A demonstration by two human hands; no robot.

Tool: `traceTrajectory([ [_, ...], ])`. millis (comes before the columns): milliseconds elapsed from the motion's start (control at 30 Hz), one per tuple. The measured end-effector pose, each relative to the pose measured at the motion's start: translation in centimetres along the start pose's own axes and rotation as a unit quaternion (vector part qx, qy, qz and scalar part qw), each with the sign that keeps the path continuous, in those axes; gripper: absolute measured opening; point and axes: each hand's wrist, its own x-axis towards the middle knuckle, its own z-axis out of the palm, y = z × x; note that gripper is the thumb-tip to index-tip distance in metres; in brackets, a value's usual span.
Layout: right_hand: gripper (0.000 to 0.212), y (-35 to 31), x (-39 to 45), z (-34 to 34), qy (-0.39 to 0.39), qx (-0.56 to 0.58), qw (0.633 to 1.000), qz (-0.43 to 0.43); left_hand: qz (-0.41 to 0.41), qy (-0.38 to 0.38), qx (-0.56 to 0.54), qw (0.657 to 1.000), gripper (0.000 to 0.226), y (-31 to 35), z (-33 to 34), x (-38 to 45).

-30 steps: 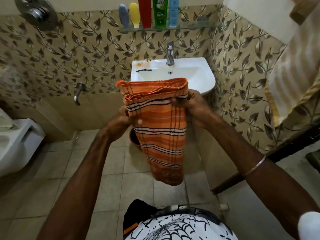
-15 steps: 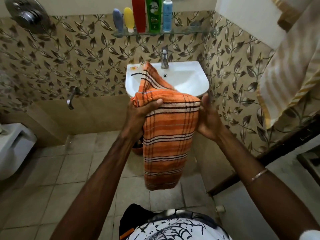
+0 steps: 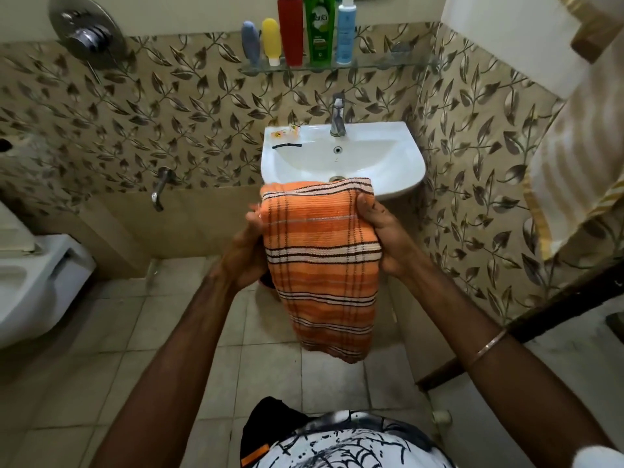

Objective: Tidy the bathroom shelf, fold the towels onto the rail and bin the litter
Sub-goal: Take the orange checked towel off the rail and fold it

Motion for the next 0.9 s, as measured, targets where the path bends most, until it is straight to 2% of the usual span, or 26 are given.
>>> traceTrajectory([
  [100,0.053,-0.9,0.6,-0.1,0.009,0.019,1.0,0.023,-0.054,-0.007,0.069,0.996,0.07,-1.3,0.0,-0.6],
  [200,0.063,-1.7,0.7,-0.9,0.031,0.034,0.998,0.042,-0.032,0.002,0.117,0.993,0.069,-2.2,1.0,0.1],
  [300,0.062,-2.2,-0.2,-1.6,0.02,0.074,0.996,0.052,0.02,0.035,0.06,0.997,0.066,-2.3,2.7,1.2],
  [367,0.057,-2.0,-0.9,-2.0,0.027,0.04,0.998,0.043,0.041,0.061,0.047,0.996,0.06,-2.1,3.5,1.8],
  [467,0.078,0.0,-1.8,-3.1,0.037,-0.019,0.997,0.07,0.053,0.106,0.041,0.992,0.053,-1.9,4.0,2.3],
  [600,0.084,2.1,-3.0,-3.3,0.022,-0.026,0.996,0.08,0.045,0.129,0.007,0.991,0.051,-1.5,3.7,2.0],
  [633,0.081,2.3,-3.2,-3.2,0.015,-0.029,0.997,0.069,0.041,0.125,-0.003,0.991,0.051,-1.3,3.5,1.8],
  [733,0.053,2.6,-2.8,-2.3,0.04,-0.122,0.992,0.005,0.001,0.1,-0.036,0.994,0.058,-0.7,2.6,1.1],
  [833,0.042,2.6,-2.0,-1.7,0.059,-0.154,0.986,-0.02,-0.026,0.055,-0.018,0.998,0.042,-0.4,1.2,0.5],
  [900,0.034,2.3,-1.4,-1.4,0.064,-0.163,0.984,-0.03,-0.03,0.048,0.02,0.998,0.043,-0.1,0.4,0.1],
])
